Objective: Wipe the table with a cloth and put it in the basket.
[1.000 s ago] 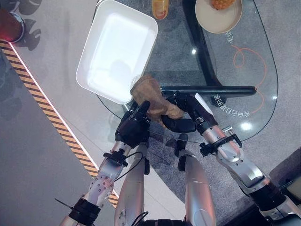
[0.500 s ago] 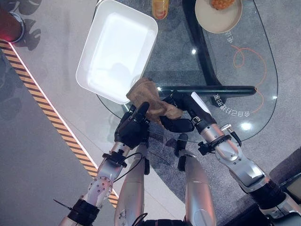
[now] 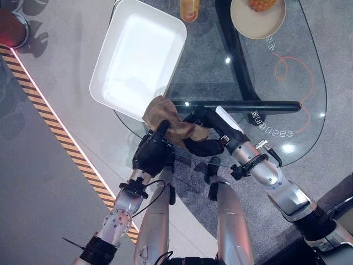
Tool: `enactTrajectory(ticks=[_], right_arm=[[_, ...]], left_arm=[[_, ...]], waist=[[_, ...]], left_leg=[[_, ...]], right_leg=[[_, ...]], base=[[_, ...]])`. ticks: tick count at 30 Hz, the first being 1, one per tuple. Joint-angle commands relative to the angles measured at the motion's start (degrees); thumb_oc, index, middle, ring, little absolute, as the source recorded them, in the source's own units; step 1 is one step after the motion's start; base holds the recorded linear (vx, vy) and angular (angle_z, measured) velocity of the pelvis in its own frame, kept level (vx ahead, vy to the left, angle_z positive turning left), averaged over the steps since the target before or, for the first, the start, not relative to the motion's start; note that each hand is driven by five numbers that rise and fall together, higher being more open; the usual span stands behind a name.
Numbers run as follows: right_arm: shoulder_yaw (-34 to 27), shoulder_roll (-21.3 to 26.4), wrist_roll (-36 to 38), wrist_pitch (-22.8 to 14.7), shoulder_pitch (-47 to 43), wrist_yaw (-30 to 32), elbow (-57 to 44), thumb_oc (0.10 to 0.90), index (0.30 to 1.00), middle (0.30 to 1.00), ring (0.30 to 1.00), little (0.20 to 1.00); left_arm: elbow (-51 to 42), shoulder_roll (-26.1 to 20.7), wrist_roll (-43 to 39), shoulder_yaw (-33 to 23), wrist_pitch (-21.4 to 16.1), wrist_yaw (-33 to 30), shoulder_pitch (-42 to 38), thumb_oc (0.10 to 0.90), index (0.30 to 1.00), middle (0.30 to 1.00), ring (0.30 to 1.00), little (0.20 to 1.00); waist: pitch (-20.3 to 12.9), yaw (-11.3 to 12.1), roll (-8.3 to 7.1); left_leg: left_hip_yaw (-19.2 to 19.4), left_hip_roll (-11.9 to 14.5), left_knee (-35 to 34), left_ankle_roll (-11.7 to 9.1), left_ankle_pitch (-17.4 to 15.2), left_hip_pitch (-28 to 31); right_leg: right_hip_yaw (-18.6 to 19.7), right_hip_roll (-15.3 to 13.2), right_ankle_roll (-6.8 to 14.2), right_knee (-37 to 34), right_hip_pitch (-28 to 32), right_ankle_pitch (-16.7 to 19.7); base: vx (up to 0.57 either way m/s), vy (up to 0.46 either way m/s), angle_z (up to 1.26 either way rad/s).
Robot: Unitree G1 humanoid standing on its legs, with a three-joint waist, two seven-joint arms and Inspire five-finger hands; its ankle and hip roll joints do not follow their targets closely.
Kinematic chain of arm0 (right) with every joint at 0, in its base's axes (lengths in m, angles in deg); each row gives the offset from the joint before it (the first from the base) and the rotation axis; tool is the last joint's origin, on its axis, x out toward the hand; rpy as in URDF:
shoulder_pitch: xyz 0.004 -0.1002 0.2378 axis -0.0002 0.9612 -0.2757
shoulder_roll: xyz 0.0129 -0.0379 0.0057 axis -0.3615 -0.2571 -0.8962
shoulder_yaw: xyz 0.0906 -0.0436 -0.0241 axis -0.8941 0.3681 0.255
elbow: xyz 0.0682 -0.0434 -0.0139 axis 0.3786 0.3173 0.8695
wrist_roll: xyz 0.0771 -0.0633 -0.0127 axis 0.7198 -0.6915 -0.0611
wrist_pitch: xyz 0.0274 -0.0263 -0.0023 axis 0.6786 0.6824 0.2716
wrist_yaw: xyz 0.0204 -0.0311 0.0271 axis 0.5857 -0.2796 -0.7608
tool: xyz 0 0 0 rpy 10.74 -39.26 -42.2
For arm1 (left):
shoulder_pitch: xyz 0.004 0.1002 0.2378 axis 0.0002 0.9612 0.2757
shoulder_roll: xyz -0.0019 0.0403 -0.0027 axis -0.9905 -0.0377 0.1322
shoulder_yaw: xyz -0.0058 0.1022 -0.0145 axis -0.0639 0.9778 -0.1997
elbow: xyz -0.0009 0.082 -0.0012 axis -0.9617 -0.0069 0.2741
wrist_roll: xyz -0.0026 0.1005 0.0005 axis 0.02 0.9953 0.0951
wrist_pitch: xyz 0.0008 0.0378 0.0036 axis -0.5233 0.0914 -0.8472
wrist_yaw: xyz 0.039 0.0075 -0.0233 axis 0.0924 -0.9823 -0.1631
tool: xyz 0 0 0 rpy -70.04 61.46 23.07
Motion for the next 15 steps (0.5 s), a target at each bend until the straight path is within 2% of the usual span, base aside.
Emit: enactTrajectory(ticks=[1,15], right_arm=[[2.0,-0.03,-1.25,-3.59,-2.44,-1.39,-7.37,0.1,0.3,0.3,0.3,0.2],[1.18,-1.54,-1.41,-4.03,-2.04,0.28,-7.13,0.1,0.3,0.3,0.3,0.2]], left_arm=[[-12.56,2.01,-1.11,0.24,-0.62,6.13,-1.48,0.1,0.3,0.3,0.3,0.2],[-12.0,3.17,-1.89,0.08,-1.25,6.19,-1.63,0.1,0.3,0.3,0.3,0.2]], waist=[[-1.64,0.26,-1.74],[-1.64,0.19,-1.81]], left_leg=[[7.38,-2.24,10.71,0.61,-12.98,0.38],[7.43,-2.35,10.93,0.63,-13.22,0.26]], right_leg=[[-0.32,3.66,2.02,-9.57,0.83,7.24],[-0.38,3.54,2.06,-9.46,0.63,7.26]], base=[[0.0,0.0,0.0],[0.0,0.0,0.0]])
